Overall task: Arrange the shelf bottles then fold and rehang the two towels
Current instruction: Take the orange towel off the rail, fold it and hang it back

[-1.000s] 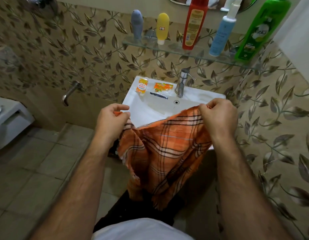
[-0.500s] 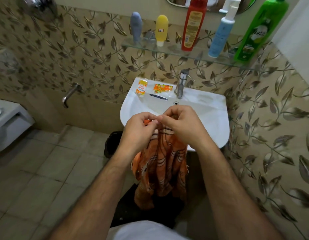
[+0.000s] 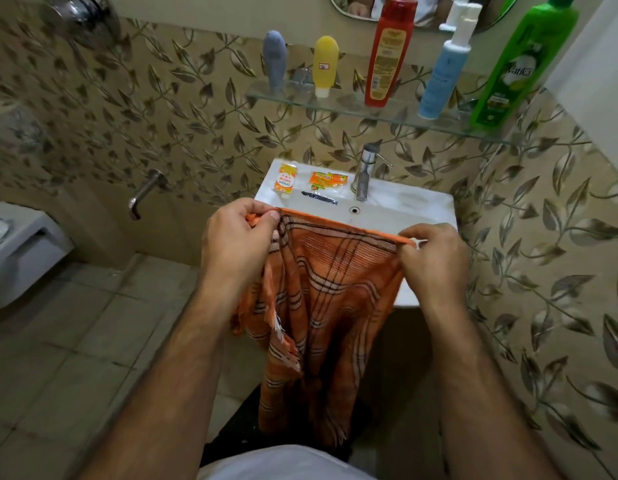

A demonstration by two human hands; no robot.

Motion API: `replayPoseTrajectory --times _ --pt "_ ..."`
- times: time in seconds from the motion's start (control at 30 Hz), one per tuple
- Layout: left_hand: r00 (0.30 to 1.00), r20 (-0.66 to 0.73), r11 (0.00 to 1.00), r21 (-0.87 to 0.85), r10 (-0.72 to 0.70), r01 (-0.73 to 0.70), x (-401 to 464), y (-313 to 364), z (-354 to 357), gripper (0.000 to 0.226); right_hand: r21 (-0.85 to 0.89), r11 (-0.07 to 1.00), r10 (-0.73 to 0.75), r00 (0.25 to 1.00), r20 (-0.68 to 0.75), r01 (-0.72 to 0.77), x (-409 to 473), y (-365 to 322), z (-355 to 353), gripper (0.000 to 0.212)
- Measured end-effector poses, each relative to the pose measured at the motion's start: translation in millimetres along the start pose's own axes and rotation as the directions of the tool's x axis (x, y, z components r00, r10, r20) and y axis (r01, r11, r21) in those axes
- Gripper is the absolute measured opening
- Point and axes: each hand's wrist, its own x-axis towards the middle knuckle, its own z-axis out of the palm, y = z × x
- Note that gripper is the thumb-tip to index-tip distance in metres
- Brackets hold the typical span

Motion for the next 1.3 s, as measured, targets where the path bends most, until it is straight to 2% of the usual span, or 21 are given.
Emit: replayPoseTrajectory --times 0.07,0.13,0.23,0.3,0.33,0.37,0.4,0.47,0.53,0.57,0.63,0.7,0.73,0.8,0.87,0.9,0.93,0.97,1.0,1.13,1.3 --pt "0.999 -0.017 0.999 0.020 -0.042 0.043 9 -9 -5 0.009 0.141 0.989 0.041 0.998 0.057 -0.049 5 4 -6 0.020" --pt "0.995 -0.020 0.995 0.030 -0.096 0.097 14 -19 -7 0.009 0.373 0.919 0.019 0.961 0.275 -0.125 8 2 -13 0.012" --pt "0.982 0.024 0.982 -0.021 -0.186 0.186 15 -35 -4 0.005 0.606 0.749 -0.200 0.780 0.592 -0.268 -2 -16 -28 0.018" --pt "0.963 0.130 0.968 -0.059 -0.235 0.244 13 -47 -2 0.015 0.695 0.612 -0.336 0.671 0.661 -0.378 -6 -32 -37 0.017" --pt "0.951 0.187 0.961 -0.080 -0.248 0.266 12 -53 -1 0.019 0.721 0.566 -0.390 0.642 0.661 -0.399 -5 -38 -38 0.017" --pt "0.939 0.236 0.954 -0.105 -0.252 0.282 10 -56 -1 0.019 0.738 0.551 -0.404 0.648 0.645 -0.391 -3 -46 -37 0.018" --pt "0.927 0.279 0.942 -0.152 -0.250 0.299 8 -58 0 0.018 0.740 0.578 -0.365 0.702 0.612 -0.344 0 -50 -31 0.022" --pt "0.920 0.312 0.918 -0.239 -0.237 0.318 1 -55 2 0.019 0.673 0.699 -0.201 0.836 0.510 -0.243 4 -57 -12 0.029" --pt "0.934 0.307 0.909 -0.309 -0.183 0.280 -8 -45 7 0.021 0.647 0.709 -0.067 0.886 0.458 -0.281 1 -63 6 0.027" --pt "0.950 0.271 0.913 -0.327 -0.156 0.243 -10 -40 6 0.021 0.668 0.673 -0.033 0.890 0.455 -0.317 -2 -65 10 0.023" --pt "0.980 0.101 0.920 -0.340 -0.169 0.194 -5 -41 -4 0.025 0.759 0.529 0.041 0.905 0.423 -0.379 -3 -64 9 0.019" --pt "0.970 -0.111 0.912 -0.378 -0.218 0.162 9 -55 -24 0.028 0.876 0.302 0.174 0.925 0.337 -0.376 8 -53 1 0.029" --pt "0.952 -0.185 0.907 -0.393 -0.242 0.154 15 -63 -34 0.028 0.902 0.271 0.259 0.928 0.266 -0.335 16 -46 -2 0.033" --pt "0.941 -0.213 0.900 -0.405 -0.262 0.159 17 -67 -37 0.027 0.887 0.339 0.346 0.918 0.194 -0.314 26 -36 -3 0.036" --pt "0.966 -0.114 0.901 -0.399 -0.233 0.170 10 -59 -20 0.023 0.862 0.268 0.204 0.900 0.385 -0.430 17 -41 4 0.039" --pt "0.977 -0.063 0.903 -0.396 -0.205 0.164 6 -53 -9 0.021 0.806 0.334 0.103 0.868 0.485 -0.490 8 -47 8 0.036" --pt "0.984 -0.020 0.906 -0.394 -0.175 0.153 1 -45 -1 0.021 0.728 0.469 0.037 0.834 0.550 -0.501 0 -50 13 0.031" --pt "0.989 0.015 0.910 -0.388 -0.149 0.143 -3 -38 5 0.020 0.654 0.605 -0.003 0.820 0.573 -0.455 -6 -53 17 0.027" --pt "0.991 0.037 0.917 -0.376 -0.127 0.131 -7 -33 10 0.019 0.625 0.672 -0.029 0.828 0.560 -0.398 -9 -53 20 0.025" --pt "0.986 0.160 0.916 -0.386 -0.047 0.106 -20 -19 13 0.017 0.645 0.694 -0.134 0.822 0.553 -0.321 -18 -59 16 0.026" --pt "0.907 0.416 0.935 -0.342 0.061 0.094 -30 -16 21 0.027 0.596 0.788 -0.295 0.755 0.585 -0.154 -23 -65 14 0.020"
